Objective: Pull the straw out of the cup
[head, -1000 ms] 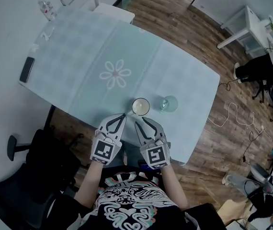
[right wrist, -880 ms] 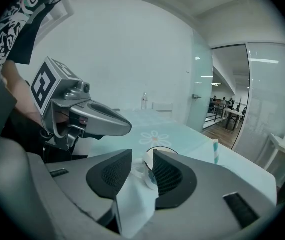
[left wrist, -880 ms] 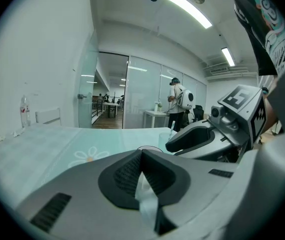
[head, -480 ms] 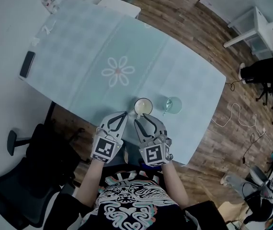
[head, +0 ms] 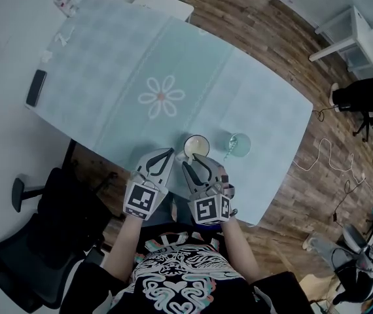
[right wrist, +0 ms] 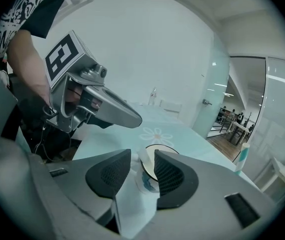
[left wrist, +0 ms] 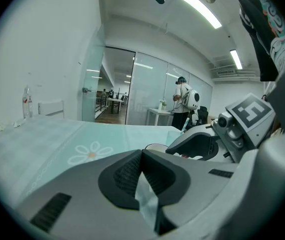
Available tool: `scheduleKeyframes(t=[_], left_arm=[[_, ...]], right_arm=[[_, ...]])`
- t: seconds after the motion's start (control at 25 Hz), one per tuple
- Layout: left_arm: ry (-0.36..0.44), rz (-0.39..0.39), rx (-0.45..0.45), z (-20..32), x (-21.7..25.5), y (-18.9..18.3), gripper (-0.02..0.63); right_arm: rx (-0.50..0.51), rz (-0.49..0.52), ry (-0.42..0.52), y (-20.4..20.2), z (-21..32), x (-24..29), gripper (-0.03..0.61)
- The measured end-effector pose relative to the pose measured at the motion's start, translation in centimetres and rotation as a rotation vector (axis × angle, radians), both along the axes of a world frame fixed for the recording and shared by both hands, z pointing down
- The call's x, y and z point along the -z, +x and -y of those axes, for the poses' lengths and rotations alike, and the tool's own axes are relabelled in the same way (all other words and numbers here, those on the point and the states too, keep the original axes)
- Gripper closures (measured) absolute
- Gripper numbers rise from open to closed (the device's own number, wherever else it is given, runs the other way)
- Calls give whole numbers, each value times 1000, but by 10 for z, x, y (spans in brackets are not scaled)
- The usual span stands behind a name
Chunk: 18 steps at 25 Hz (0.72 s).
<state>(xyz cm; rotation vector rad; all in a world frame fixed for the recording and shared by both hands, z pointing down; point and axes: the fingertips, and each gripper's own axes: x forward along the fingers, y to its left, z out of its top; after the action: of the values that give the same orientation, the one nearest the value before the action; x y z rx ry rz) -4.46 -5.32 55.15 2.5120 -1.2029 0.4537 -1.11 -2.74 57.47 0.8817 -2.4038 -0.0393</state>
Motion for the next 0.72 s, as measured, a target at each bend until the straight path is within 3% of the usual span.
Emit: scheduleKeyframes(t=[0.24, 0.44, 0.72], left_arm=[[-12, -6, 12, 4, 0, 0, 611], [-7, -4, 11, 10, 2, -2, 611], [-13, -5, 8, 10, 1, -1, 611]], right_arm=[[25, -27, 13, -2, 3, -6, 448], [14, -18, 9, -3, 7, -5, 489], [-41, 56, -1, -2, 9, 4, 496]])
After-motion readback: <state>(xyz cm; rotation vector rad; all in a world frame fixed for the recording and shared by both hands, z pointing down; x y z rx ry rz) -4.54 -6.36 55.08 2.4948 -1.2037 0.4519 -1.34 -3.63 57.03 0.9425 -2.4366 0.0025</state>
